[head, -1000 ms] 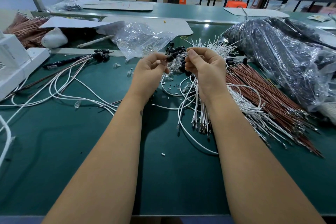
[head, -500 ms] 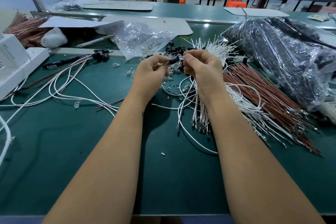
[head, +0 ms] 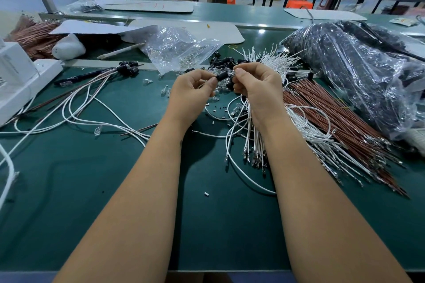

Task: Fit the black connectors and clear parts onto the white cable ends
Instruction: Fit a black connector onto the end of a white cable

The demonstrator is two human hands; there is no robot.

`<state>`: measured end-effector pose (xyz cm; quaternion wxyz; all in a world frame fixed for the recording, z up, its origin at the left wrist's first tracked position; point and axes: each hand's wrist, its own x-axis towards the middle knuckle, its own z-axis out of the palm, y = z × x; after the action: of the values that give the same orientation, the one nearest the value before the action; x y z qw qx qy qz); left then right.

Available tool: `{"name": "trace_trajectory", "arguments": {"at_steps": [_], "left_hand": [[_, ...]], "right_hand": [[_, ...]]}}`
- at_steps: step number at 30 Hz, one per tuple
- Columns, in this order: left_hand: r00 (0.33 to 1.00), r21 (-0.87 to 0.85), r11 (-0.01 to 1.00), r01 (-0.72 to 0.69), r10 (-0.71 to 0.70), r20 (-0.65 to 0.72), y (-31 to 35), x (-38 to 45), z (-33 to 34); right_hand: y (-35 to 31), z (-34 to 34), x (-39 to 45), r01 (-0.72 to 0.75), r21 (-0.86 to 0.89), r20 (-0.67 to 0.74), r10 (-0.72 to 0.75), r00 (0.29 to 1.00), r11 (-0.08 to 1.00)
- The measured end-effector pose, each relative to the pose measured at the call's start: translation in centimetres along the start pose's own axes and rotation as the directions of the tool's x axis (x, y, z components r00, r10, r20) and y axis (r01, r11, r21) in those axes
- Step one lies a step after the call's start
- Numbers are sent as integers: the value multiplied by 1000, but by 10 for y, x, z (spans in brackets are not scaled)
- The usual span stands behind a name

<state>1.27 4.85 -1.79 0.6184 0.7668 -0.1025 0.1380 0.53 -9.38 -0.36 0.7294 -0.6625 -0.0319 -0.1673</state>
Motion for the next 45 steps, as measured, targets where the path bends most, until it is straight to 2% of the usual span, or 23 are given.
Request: {"name": "trace_trajectory", "arguments": {"at_steps": [14,25,32,39,45], "left_hand": [[1000,26,999,-21,21,-15,-6,2,-4],[999,17,999,-41,42,-30,-6,2,-4],[998,71,996,-55,56,-14,-4,1,-2],[1000,66,998,-16,16,-4,-4,-1,-3],[1000,46,999,7,-7,-19,-2,-1,-3]], "right_hand": [[3,1,0,23,-109,-4,-24,1000,994],[6,-1,2,-52,-45,29,53,998,998],[7,-1,2,-58,-84,60,64,996,995],[8,-2,1,-81,-62,82,86,993,995],[7,0,1,-161,-1,99,160,982,987]]}}
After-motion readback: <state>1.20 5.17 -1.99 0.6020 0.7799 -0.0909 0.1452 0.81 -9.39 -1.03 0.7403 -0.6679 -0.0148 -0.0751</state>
